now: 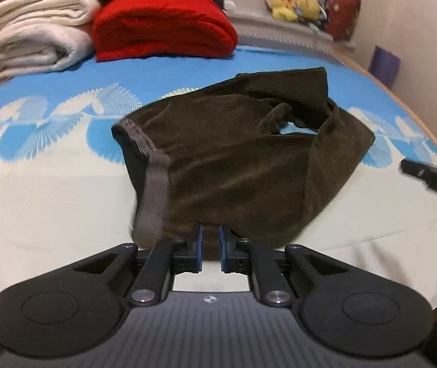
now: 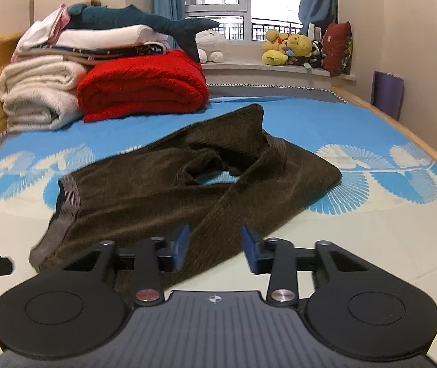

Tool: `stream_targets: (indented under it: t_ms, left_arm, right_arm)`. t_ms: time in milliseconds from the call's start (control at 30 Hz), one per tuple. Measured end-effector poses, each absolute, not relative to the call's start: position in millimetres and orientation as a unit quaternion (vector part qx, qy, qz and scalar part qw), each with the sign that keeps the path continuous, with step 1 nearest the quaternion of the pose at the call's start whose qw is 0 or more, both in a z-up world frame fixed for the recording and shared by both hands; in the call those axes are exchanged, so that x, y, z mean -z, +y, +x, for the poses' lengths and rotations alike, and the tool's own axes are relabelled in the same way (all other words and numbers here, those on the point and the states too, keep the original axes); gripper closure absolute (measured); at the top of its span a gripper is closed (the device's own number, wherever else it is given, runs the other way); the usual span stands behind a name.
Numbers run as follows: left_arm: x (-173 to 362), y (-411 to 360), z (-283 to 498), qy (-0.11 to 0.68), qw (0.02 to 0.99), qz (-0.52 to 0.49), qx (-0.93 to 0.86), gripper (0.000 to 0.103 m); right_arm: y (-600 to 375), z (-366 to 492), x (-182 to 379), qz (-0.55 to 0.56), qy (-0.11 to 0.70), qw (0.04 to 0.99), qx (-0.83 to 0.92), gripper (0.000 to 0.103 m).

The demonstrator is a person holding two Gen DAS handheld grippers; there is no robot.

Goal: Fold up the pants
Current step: 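Grasp the striped waistband with the left gripper while the right gripper grasps the pants leg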

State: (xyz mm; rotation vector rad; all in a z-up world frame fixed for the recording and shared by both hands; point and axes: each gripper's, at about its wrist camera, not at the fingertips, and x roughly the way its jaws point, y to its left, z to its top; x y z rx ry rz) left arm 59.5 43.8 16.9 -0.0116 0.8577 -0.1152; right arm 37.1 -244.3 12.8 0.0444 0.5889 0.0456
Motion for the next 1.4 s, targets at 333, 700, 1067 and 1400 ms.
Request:
stream_targets:
  t_ms: [333,700,1067,1400]
  left_arm:
    - [47.3,133.6,158.1,0.490,0.867,-0.091,-0.003,0.091]
    - [96.4,142.2,208.7,0.537,0.831,-0.141,-0.021,0.044]
    - [115.6,119.0,214.5,0.551,0.830,-0.083,0.015,0.056]
    - [70.6,135.3,159.8,0.496,0.865,-0.057,0.046,0.094]
  right_arm:
    - [-281.9,144.8,26.6,0.051,0.371,0.927,-0.037,0.029]
    - [-228.9,216.6,85.4,0.024,0.427,0.900,-0.084,0.029]
    - [-231.2,207.3,88.5,-0.011,0.473,0.878,-0.071,0.096]
    - [-262.8,133.2,42.1,-0.069,0.453,0.878,-0.135,0.097]
